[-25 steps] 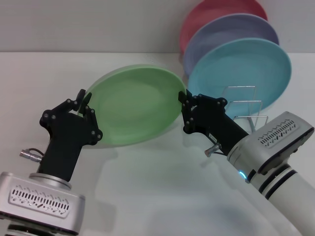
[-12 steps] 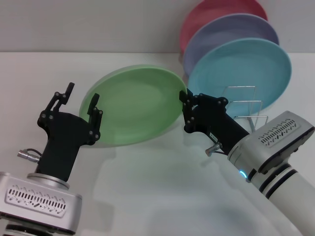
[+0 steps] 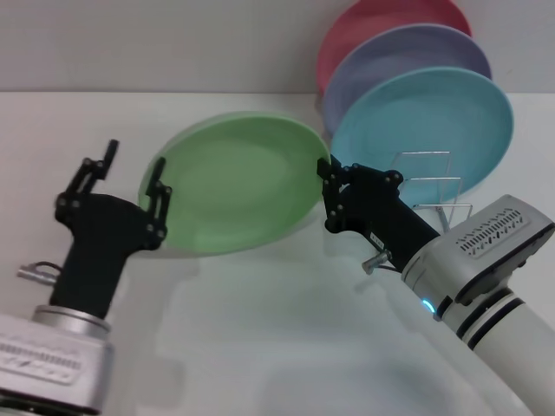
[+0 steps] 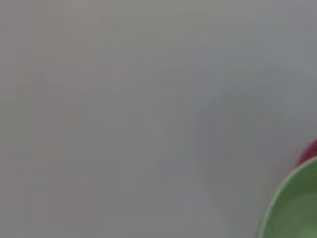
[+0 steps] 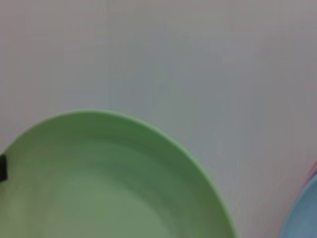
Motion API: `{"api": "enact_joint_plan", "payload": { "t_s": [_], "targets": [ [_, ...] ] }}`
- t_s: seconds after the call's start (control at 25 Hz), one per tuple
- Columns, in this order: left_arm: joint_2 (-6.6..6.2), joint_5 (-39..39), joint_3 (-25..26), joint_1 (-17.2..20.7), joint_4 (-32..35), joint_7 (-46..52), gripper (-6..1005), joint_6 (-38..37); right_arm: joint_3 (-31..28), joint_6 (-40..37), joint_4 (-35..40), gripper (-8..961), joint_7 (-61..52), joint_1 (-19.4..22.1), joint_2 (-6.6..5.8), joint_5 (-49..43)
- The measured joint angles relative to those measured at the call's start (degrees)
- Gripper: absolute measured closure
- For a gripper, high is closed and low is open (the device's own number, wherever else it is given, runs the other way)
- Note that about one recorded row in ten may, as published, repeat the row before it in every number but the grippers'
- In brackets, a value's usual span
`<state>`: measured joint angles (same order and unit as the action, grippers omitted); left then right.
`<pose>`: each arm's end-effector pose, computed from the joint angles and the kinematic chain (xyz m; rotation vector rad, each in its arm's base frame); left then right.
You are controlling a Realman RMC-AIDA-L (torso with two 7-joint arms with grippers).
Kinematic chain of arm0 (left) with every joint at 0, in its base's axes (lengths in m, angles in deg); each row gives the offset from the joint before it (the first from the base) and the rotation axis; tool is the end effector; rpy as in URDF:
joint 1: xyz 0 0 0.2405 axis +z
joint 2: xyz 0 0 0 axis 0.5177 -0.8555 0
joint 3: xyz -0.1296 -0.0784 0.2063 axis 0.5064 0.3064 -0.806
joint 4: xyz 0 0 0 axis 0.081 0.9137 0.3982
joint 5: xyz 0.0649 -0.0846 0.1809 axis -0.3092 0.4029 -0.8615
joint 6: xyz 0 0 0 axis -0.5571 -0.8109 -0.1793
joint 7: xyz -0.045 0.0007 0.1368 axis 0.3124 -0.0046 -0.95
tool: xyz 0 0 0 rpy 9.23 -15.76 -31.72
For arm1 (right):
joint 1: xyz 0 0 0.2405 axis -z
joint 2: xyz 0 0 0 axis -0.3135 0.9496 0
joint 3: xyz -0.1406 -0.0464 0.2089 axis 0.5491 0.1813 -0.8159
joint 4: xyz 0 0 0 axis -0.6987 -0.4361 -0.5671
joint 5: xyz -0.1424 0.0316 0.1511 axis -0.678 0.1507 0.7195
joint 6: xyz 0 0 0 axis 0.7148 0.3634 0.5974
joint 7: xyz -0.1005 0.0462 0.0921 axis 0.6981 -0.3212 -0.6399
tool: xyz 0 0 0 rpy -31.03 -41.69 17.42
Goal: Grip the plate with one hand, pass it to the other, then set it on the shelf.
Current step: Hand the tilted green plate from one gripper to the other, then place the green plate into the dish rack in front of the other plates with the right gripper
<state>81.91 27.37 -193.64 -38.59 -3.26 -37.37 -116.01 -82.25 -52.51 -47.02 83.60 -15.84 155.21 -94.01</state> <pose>-0.2387 0.2462 -0.0705 -1.6299 -0.0885 -0.5560 0.2263 0.3167 -0.1177 -2.0225 0.4679 0.8097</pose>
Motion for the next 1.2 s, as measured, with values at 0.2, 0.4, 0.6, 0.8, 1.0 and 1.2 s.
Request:
{"api": "enact_joint_plan", "payload": {
  "t_s": [0.2,0.4,0.6,0.8,1.0,1.2],
  "targets": [
    [-0.29,-1.3,0.2,0.2,-6.9,22.5,519,-10.6,-0.5,-0.1,0.0,937,0.5,-0.1,0.0,0.0],
    [0.01,-2.1,4.3,-3.2,-26.0,65.9,516,-23.4,-0.5,-0.8,-0.2,937,0.7,-0.2,0.0,0.0],
    [0.12,-1.7,6.6,-5.0,-34.3,87.4,512,-30.4,-0.8,-2.5,-0.1,936,0.7,0.0,-0.01,-0.1],
    [-0.25,-1.8,9.5,-5.0,-35.9,94.7,509,-35.2,-0.8,-6.1,-0.2,936,0.8,0.7,-0.04,-0.1],
    [-0.38,-1.6,11.9,-7.1,-40.9,105.3,505,-35.5,-0.8,-11.1,-2.3,936,4.9,2.7,-0.38,-0.2],
    [-0.59,-1.5,13.9,-7.7,-42.4,108.5,502,-34.5,-0.5,-19.7,-6.1,936,11.0,7.0,-0.67,-0.4]
  ]
}}
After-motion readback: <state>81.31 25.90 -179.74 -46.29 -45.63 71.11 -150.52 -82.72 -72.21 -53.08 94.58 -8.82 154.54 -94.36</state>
